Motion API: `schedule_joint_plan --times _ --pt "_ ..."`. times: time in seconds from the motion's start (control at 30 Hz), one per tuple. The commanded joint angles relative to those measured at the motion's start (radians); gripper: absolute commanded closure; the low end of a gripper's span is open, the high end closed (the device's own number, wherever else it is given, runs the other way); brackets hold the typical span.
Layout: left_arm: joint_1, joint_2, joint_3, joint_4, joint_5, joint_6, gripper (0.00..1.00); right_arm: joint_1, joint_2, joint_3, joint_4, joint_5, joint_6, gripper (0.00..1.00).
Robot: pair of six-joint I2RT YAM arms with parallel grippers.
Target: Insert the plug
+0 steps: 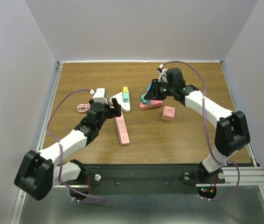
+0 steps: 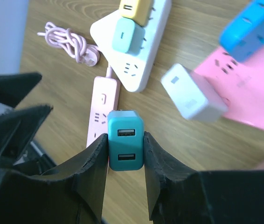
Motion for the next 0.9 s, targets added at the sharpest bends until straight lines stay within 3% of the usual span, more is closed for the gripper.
schedule_joint_plan --times 0.0,0.17,0.6,0.87 --pt "0.156 0.068 0.076 -0.019 0.029 -0.060 0.01 0.121 0.058 0.106 0.011 0.210 -0.025 1.00" --pt "0.271 0.154 0.083 0.073 0.116 -0.080 0.01 0.224 0.181 0.231 -0.004 0.347 -0.022 1.00" --pt "0.294 0.434 0.261 0.171 0.173 -0.051 0.02 0.292 0.348 0.338 -0.019 0.569 -0.004 1.00" --pt "0.302 0.556 0.309 0.171 0.178 -0.057 0.04 0.293 0.405 0.389 -0.016 0.574 0.007 1.00"
